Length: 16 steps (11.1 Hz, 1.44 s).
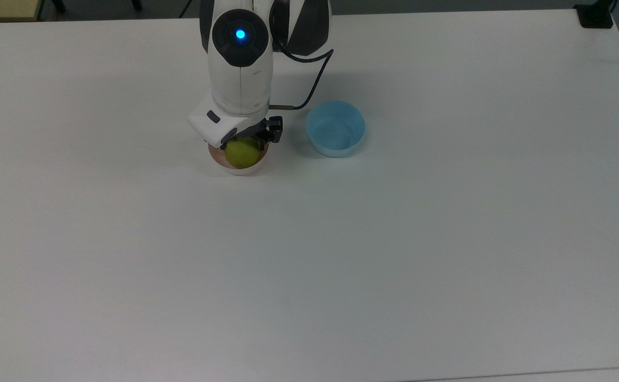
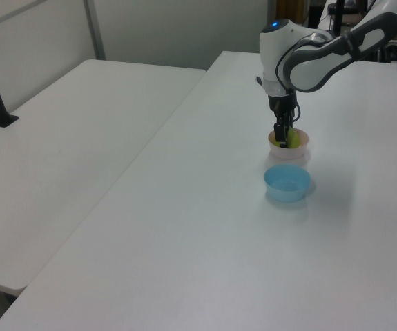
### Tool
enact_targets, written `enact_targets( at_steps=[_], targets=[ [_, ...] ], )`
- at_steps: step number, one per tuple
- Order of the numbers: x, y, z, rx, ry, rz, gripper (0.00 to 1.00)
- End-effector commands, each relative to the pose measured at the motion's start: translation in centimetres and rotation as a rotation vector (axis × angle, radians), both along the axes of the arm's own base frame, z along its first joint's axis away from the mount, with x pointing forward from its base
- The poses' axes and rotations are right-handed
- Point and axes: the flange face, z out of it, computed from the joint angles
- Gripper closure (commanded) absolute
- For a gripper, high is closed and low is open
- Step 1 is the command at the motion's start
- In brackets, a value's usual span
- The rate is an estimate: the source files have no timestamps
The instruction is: Place the pear in the bowl
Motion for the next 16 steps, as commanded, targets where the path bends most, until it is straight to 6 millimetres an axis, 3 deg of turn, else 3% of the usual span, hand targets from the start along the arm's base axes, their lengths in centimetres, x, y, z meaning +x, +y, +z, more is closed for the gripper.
enact_targets(
  at_steps=[1,3,8,10,13,16],
  targets=[
    [-0.4,0.0,1.2,0.005,-0.033,-0.028,0.0],
    [-0.7,-0.1,3.0,0.005,-0.038,-0.058,0.0],
    [-1.2,-1.0,15.0,0.011,-0.049,-0.095,0.0],
    [-2.9,-1.7,19.6,0.023,-0.078,-0.109,0.0],
    [-4.4,-2.5,23.8,0.034,-0.095,-0.126,0.0],
    [-4.5,-2.6,26.0,0.038,-0.112,-0.123,0.0]
  ],
)
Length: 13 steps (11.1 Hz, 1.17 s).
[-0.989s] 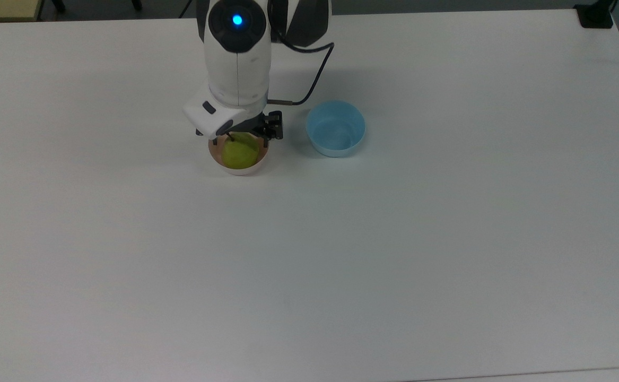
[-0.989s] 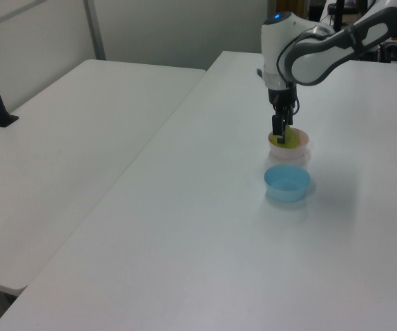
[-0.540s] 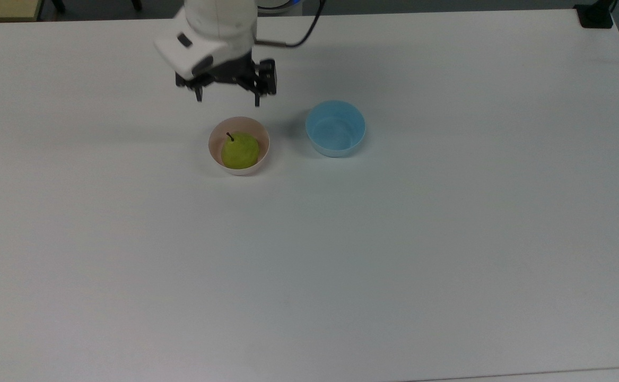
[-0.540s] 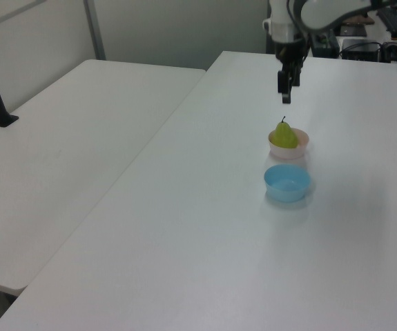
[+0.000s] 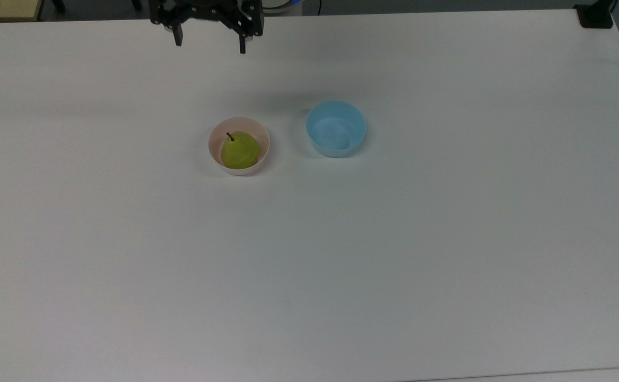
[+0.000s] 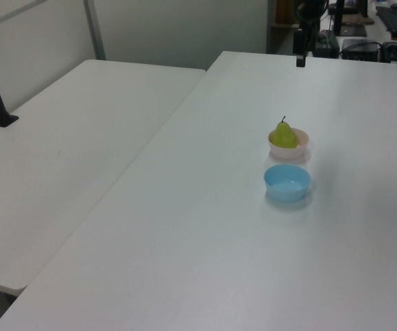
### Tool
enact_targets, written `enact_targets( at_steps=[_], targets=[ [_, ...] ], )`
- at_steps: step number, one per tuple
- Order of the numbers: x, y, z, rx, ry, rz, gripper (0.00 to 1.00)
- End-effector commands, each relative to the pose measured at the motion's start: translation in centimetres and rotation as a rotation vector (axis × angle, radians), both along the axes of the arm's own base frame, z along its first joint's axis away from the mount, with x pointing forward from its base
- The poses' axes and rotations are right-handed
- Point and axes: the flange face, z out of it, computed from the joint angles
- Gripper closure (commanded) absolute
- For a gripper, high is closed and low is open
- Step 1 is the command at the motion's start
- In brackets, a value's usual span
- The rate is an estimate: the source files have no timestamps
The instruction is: Place the pear in the bowl
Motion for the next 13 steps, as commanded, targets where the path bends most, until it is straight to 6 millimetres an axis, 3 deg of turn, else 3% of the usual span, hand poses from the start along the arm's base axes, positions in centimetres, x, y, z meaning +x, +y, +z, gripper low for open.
enact_targets(
  at_steps=[1,3,6,7,13],
  targets=[
    [-0.2,-0.1,1.9,0.014,-0.012,-0.022,0.0],
    [-1.1,-0.6,3.2,0.031,-0.02,-0.038,0.0],
    [-1.4,-2.3,3.6,0.057,-0.024,-0.072,0.0],
    [-1.4,-1.3,3.6,0.058,-0.023,-0.053,0.0],
    [-1.4,-1.0,3.3,0.057,-0.016,-0.047,0.0]
  ],
)
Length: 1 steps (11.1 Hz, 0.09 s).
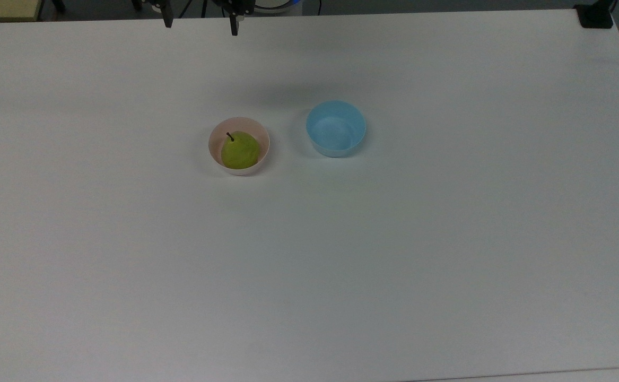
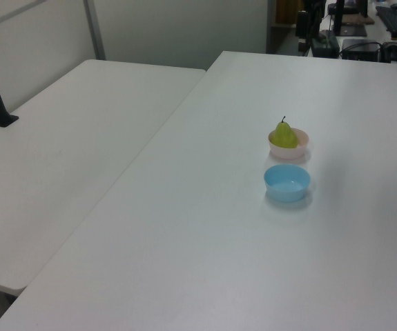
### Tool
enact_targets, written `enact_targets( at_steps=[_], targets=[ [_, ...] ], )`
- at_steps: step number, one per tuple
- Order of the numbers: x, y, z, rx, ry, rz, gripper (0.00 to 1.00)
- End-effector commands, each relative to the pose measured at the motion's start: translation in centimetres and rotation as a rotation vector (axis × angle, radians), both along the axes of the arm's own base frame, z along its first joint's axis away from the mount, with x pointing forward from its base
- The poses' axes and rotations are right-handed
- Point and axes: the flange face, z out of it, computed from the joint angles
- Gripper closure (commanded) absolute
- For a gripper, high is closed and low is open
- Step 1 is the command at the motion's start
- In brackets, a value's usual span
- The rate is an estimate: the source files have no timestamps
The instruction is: Place the pear in the bowl
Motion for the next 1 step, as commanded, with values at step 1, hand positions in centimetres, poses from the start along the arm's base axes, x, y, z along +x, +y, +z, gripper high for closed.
enact_targets(
  at_steps=[1],
  targets=[
    [-0.63,0.37,0.3,0.016,0.018,-0.011,0.0]
  ],
)
